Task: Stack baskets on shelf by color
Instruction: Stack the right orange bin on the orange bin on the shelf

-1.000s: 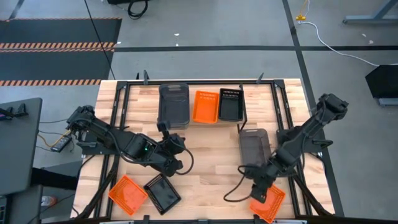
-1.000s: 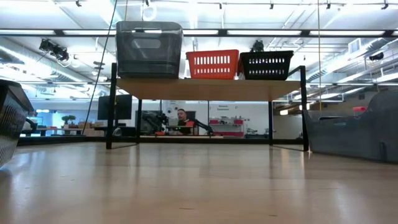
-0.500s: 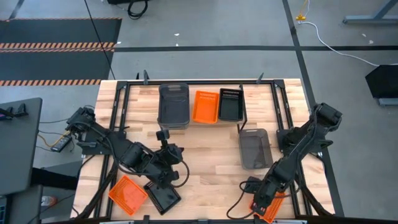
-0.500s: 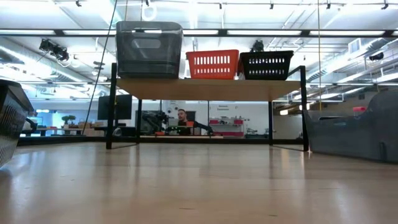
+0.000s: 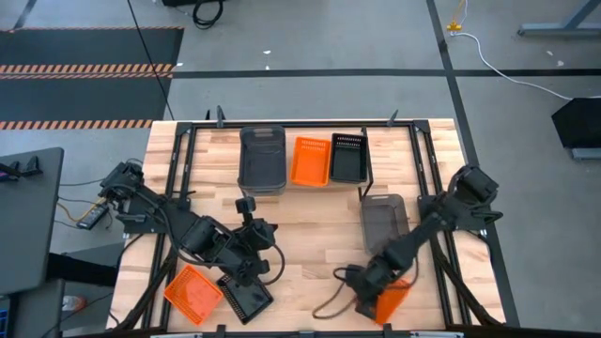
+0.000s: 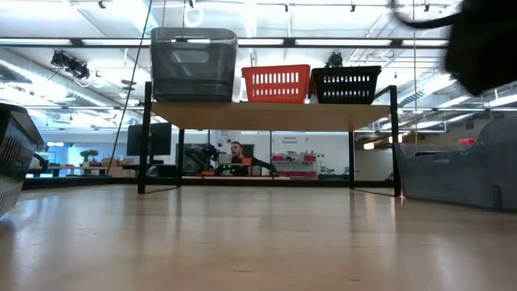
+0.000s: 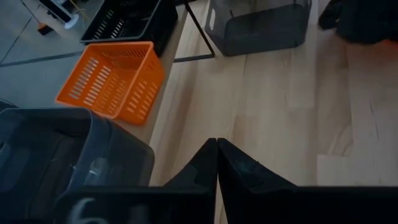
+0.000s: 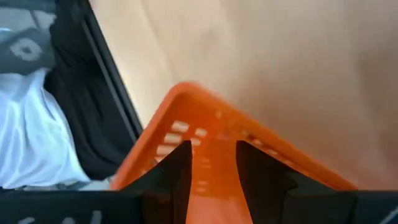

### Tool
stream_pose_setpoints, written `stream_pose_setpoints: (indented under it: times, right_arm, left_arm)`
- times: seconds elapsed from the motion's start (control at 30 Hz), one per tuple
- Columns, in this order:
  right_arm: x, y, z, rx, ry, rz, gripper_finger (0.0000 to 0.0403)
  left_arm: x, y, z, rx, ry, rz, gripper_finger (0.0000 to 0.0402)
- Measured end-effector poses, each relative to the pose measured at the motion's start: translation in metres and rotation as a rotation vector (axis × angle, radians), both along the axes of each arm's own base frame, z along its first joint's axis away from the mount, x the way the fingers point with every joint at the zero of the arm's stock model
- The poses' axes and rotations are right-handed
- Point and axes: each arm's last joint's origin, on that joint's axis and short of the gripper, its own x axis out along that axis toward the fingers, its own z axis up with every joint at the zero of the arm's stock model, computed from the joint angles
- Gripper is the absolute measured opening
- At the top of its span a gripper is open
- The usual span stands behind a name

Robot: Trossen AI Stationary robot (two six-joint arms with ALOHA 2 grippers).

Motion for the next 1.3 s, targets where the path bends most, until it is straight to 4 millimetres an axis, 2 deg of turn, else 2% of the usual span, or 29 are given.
stream_pose_setpoints:
  times: [0.2, 0.33, 0.57, 0.7, 0.8, 0.9, 1.1, 1.3]
  right_arm:
    - [0.026, -0.027, 0.004, -0.017, -0.129, 0.035, 0.0132]
    - [0.046, -0.042, 0.015, -0.056, -0.252, 0.078, 0.0131]
    - [0.080, -0.060, 0.048, -0.208, -0.514, 0.172, 0.0130]
    - [0.094, -0.067, 0.065, -0.280, -0.600, 0.202, 0.0130]
    - [0.097, -0.064, 0.077, -0.262, -0.620, 0.274, 0.0130]
    - [0.091, -0.052, 0.084, -0.261, -0.641, 0.446, 0.0130]
    - [0.072, -0.024, 0.081, -0.359, -0.737, 0.812, 0.0130]
    - [0.064, -0.012, 0.079, -0.468, -0.767, 0.888, 0.0130]
  left_arm:
    - [0.000, 0.000, 0.000, 0.000, 0.000, 0.000, 0.0013]
    - [0.000, 0.000, 0.000, 0.000, 0.000, 0.000, 0.0019]
    - [0.000, 0.000, 0.000, 0.000, 0.000, 0.000, 0.0014]
    - [0.000, 0.000, 0.000, 0.000, 0.001, 0.000, 0.0013]
    - [0.000, 0.000, 0.000, 0.000, 0.000, 0.000, 0.0018]
    - [0.000, 0.000, 0.000, 0.001, 0.001, 0.000, 0.0022]
    - [0.000, 0.000, 0.000, 0.001, 0.001, -0.001, 0.0018]
    - [0.000, 0.000, 0.000, 0.001, 0.001, -0.001, 0.0018]
